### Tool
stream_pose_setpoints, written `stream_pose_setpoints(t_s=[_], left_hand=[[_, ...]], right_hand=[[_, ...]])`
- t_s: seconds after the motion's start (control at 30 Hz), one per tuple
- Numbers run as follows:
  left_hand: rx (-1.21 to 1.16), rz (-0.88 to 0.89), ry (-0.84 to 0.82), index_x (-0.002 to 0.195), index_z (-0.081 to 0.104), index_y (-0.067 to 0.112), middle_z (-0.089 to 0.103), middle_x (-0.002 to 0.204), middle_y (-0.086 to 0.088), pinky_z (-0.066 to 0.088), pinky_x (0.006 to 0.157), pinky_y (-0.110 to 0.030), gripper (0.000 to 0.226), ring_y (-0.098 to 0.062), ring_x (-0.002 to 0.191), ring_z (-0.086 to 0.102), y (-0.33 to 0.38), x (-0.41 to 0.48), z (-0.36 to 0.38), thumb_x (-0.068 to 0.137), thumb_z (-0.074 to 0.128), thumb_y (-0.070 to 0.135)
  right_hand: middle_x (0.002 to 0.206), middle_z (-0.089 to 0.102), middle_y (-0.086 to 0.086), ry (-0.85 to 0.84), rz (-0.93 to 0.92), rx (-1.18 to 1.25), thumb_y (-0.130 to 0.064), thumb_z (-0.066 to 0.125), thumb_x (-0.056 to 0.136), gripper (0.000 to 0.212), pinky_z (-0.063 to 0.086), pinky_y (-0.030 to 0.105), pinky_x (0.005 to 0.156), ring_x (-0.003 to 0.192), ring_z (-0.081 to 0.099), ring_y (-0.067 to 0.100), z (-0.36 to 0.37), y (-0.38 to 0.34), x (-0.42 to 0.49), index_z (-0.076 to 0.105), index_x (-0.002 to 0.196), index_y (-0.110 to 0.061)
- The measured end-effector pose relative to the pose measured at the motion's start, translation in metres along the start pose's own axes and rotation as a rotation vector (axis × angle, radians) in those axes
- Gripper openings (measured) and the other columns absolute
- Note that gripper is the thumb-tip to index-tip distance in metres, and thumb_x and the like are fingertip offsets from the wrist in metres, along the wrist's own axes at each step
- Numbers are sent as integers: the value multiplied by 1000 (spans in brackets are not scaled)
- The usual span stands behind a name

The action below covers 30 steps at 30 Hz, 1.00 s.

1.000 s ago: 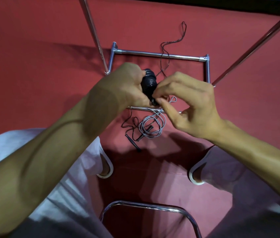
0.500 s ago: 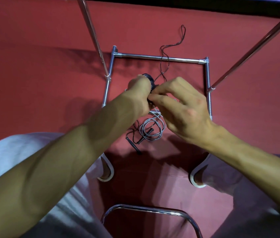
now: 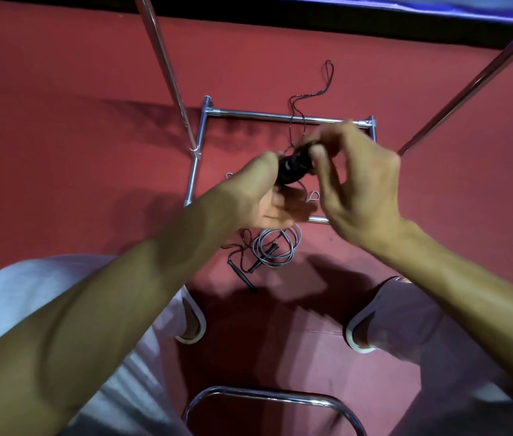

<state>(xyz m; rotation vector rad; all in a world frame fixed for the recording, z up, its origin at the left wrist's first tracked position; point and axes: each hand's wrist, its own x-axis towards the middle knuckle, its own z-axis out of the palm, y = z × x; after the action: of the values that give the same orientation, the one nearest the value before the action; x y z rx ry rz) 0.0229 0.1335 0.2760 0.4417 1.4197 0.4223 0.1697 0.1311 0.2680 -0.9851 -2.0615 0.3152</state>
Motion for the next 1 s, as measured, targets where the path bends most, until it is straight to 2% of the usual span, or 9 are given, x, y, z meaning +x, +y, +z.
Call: stream_pose_setpoints(t_s=[0.07, 0.13, 0.23, 0.33, 0.47, 0.53, 0.63, 0.83, 1.0], left_hand=[[571, 126, 187, 83, 70, 4, 73, 65, -7, 47, 70, -30, 89, -25, 70, 71, -1, -7, -5, 102, 9, 67], [893, 432, 654, 83, 67, 4, 68, 77, -10, 44, 82, -38, 87, -31, 92, 62, -2, -9, -11, 102, 11, 67], [860, 835, 904, 104, 65, 10, 59, 115, -10, 39, 98, -44, 75, -33, 113, 51, -3, -5, -12, 95, 24, 71], [890, 1082, 1023, 118, 55, 10, 54, 120, -7, 41, 97, -44, 83, -29, 111, 52, 2, -7, -11, 79, 48, 83], [949, 1343, 563, 133, 54, 14, 60, 121, -2, 47, 95, -45, 77, -25, 108, 60, 12, -6, -8, 77, 74, 63], [910, 1259, 406, 114, 60, 20, 64, 90, 7, 52, 77, -43, 47, -24, 84, 62, 9, -2, -2, 88, 65, 58], [910, 1211, 387, 94, 54, 20, 50, 63, 4, 47, 61, -43, 37, -28, 66, 50, 3, 0, 2, 95, 54, 56], [1017, 1224, 281, 91, 49, 19, 48, 62, 0, 45, 56, -40, 27, -28, 62, 47, -3, -5, 0, 100, 55, 44], [225, 563, -400, 82, 52, 8, 42, 57, -8, 39, 39, -24, 38, -16, 36, 38, -2, -9, 1, 106, 49, 37]], right_hand=[[88, 69, 3, 70, 147, 91, -3, 53, 102, 12, 53, 33, 71, 74, 66, 18, -7, 7, 11, 64, 100, 1], [87, 70, 2, 110, 343, 275, -5, 57, 100, 7, 53, 27, 70, 74, 71, 12, -11, 13, 18, 63, 101, -3], [77, 72, 4, 90, 567, 525, -6, 59, 100, 4, 51, 25, 65, 69, 74, 17, -18, 24, 27, 62, 100, -5], [71, 73, 1, 38, 649, 672, -5, 59, 99, 5, 51, 26, 64, 69, 74, 19, -28, 32, 35, 63, 95, -6], [65, 70, 1, -67, 708, 859, 6, 54, 98, 15, 50, 24, 60, 59, 66, 15, -29, 27, 35, 60, 89, -4], [65, 67, 5, -109, 752, 919, 4, 56, 94, 14, 51, 26, 61, 58, 59, 18, -28, 22, 33, 62, 84, -4], [55, 59, 1, -138, 868, 841, 2, 55, 92, 21, 46, 26, 55, 53, 56, 17, -34, 18, 35, 62, 75, -8], [50, 52, 7, -528, 872, 404, -11, 42, 93, 30, 22, 24, 47, 45, 35, 19, -44, 22, 40, 53, 65, -9], [56, 45, 3, -664, 509, 439, -8, 41, 103, 43, 34, 22, 52, 52, 39, 11, -60, 28, 33, 48, 60, -13]])
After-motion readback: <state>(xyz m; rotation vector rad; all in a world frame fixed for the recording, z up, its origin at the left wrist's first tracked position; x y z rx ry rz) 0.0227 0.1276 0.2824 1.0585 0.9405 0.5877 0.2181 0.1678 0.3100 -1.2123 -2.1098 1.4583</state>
